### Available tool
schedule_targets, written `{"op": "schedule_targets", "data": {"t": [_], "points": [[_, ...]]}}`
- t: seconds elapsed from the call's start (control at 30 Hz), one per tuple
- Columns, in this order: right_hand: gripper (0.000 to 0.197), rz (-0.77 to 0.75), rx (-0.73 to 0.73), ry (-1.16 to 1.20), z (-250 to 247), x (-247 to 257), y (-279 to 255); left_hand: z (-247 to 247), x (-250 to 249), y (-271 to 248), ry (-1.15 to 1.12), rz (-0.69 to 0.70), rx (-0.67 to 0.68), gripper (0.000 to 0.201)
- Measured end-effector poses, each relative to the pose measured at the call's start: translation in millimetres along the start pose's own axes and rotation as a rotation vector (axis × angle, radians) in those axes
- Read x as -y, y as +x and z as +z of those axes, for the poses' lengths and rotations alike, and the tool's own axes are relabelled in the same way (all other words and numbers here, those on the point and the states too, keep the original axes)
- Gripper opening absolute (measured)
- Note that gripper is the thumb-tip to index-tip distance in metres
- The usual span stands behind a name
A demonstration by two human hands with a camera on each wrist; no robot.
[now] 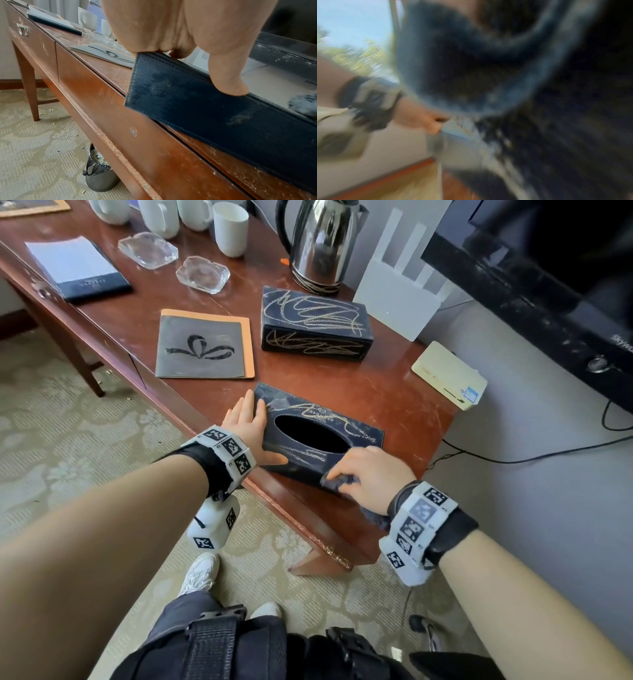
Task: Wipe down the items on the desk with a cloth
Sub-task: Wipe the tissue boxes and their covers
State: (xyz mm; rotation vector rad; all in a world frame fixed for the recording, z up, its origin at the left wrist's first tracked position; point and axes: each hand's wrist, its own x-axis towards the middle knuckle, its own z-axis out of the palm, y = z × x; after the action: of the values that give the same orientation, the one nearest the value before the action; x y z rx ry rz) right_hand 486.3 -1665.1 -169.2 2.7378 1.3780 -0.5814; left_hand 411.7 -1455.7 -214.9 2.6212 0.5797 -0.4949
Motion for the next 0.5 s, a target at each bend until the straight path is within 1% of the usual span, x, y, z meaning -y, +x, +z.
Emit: {"op": "schedule_targets", "data": {"t": [0.1, 0.13, 0.17, 0.2, 0.23, 0.3, 0.37, 0.4, 0.43, 0.47, 0.5], "points": [[0.027, 0.300, -0.286, 0.167, -6, -15, 13, 0, 0, 0, -0.001, 0.001, 0.003, 0.113], [0.027, 0.369, -0.312, 0.166, -3, -13, 17, 1, 0, 0, 0.002, 0.001, 0.003, 0.113], [0.028, 0.390, -0.292, 0.126, 3, -8, 19, 1, 0, 0, 0.005, 0.002, 0.003, 0.113], [0.029, 0.365, -0.267, 0.085, 11, -1, 19, 1, 0, 1, 0.007, 0.004, 0.003, 0.113], [0.031, 0.307, -0.261, 0.073, 19, 6, 17, 2, 0, 1, 0.007, 0.005, 0.003, 0.113], [0.031, 0.151, -0.237, 0.092, 29, 18, 9, 2, 0, 1, 0.009, 0.004, 0.000, 0.112], [0.030, 0.018, -0.155, 0.091, 28, 20, 1, 2, 0, 2, 0.011, 0.007, -0.004, 0.112], [0.030, -0.017, -0.102, 0.080, 23, 18, 0, 3, 0, 1, 0.013, 0.006, -0.005, 0.112], [0.029, -0.026, -0.075, 0.078, 17, 14, 1, 3, -1, 1, 0.015, 0.004, -0.006, 0.112], [0.029, 0.005, -0.092, 0.098, 11, 8, 3, 3, -1, 1, 0.018, 0.004, -0.006, 0.112], [0.029, 0.081, -0.155, 0.135, 6, 2, 6, 2, -1, 1, 0.018, 0.005, -0.006, 0.112]]}}
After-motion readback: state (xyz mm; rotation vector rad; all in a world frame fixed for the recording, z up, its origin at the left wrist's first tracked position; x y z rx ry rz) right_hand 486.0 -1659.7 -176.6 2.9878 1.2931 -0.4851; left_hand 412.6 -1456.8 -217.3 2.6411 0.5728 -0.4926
